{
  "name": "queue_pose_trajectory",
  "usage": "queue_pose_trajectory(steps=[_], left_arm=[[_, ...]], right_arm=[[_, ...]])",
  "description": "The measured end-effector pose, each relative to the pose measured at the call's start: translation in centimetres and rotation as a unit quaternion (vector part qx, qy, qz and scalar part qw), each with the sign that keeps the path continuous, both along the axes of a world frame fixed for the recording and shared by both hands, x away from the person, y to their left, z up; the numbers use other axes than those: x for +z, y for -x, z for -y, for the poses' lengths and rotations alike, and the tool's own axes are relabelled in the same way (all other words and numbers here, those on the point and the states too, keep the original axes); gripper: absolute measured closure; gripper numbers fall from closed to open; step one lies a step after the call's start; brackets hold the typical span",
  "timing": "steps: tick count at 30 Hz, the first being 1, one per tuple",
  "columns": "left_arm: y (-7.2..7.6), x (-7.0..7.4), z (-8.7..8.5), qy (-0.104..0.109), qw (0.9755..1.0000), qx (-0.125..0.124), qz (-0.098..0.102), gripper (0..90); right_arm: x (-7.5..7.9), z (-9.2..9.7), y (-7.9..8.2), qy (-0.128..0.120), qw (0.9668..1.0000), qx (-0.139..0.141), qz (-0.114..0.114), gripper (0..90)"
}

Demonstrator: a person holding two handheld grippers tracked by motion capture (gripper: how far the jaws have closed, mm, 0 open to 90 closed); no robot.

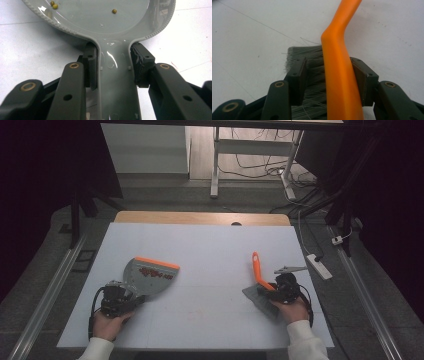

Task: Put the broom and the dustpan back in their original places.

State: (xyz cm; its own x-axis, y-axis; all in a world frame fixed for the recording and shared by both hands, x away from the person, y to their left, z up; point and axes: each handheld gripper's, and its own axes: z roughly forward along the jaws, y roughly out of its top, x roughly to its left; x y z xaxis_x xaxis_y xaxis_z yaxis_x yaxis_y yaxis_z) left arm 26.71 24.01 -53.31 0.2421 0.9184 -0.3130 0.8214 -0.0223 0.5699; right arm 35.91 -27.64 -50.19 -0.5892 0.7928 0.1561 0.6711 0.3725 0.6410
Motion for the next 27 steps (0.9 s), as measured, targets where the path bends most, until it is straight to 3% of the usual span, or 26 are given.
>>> queue_pose_trajectory(steps=[14, 18, 22, 27], left_arm=[[0.2, 0.0, 1.4, -0.013, 0.9988, 0.048, 0.002, 61.5], [0.2, 0.0, 1.6, -0.016, 0.9985, 0.052, 0.001, 61.4], [0.2, 0.1, 1.4, -0.010, 0.9987, 0.049, 0.005, 60.7], [0.4, 0.3, 1.0, -0.012, 0.9993, 0.028, 0.019, 44.9]], right_arm=[[-0.4, 0.3, -0.5, 0.006, 0.9999, -0.008, -0.012, 45.6], [-0.4, 0.3, -0.5, 0.010, 0.9998, -0.006, -0.014, 44.8], [-0.2, 0.2, -0.5, 0.036, 0.9992, -0.013, 0.006, 40.5], [0.0, 0.3, -0.4, 0.030, 0.9993, -0.015, 0.015, 39.7]])
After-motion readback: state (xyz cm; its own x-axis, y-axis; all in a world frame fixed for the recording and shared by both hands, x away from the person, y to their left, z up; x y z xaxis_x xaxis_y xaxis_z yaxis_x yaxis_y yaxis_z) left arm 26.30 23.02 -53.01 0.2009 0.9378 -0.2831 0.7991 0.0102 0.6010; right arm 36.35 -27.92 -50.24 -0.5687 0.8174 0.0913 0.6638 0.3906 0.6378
